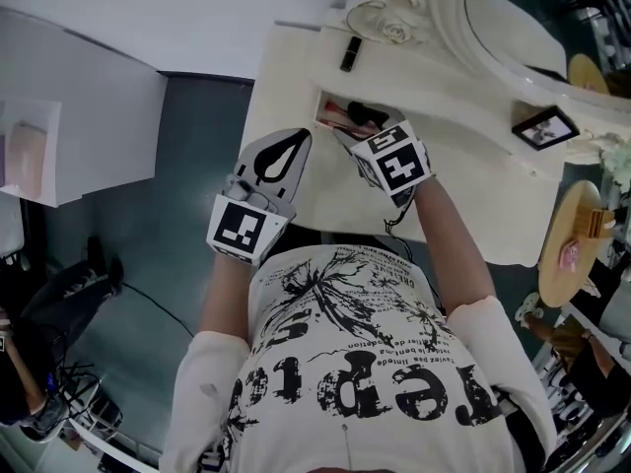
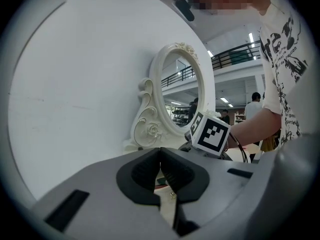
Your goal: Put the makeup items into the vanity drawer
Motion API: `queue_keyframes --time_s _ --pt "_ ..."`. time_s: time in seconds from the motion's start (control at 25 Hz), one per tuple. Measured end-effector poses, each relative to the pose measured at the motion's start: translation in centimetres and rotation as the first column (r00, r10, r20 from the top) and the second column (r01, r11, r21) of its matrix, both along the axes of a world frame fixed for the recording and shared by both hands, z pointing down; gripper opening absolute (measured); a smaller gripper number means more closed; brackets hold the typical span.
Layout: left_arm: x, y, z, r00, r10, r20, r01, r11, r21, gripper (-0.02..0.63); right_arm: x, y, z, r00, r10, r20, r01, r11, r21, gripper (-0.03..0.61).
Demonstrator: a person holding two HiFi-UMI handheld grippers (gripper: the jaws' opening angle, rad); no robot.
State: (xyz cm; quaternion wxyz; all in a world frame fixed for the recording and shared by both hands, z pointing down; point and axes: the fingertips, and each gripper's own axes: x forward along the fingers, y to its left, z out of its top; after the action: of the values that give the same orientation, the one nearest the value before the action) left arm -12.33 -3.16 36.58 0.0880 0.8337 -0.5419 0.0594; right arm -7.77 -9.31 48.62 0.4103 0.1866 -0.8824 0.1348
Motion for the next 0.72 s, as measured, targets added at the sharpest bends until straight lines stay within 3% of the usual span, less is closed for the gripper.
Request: queue_keyframes --time_s 0.12,0.28,0.4,0.6,0.72 --pt "0.2 -0.4 0.1 1.0 0.014 0.005 -0.014 1.0 -0.004 0.014 0.6 -0.1 -0.6 1.0 0.01 0.004 -0.01 1.0 0.014 0.26" --pt "0.5 -0.9 -0.6 1.0 0.017 0.011 -0.017 1.0 0.007 0.014 2.0 -0.6 -2.2 0.997 0.065 0.042 -0.067 0.997 0.028 0.199" --pt "0.7 -1.2 -1.3 1.0 0.01 0.014 -0.01 1.0 0.011 0.014 3.0 -1.1 -4.9 0.984 0.112 0.141 -0.121 0.991 0.055 0.159" --pt "2.1 -1.7 -3.3 0.999 0.039 0.022 -0.039 0.999 0.033 0.014 5.4 -1.6 -11.1 0.929 0.186 0.32 -0.237 0.963 0.128 0.026" --pt "3.2 -2.0 -4.2 0.997 0.066 0.038 -0.068 0.997 0.048 0.014 6.9 -1.7 -13.3 0.908 0.2 0.368 -0.279 0.944 0.174 0.015"
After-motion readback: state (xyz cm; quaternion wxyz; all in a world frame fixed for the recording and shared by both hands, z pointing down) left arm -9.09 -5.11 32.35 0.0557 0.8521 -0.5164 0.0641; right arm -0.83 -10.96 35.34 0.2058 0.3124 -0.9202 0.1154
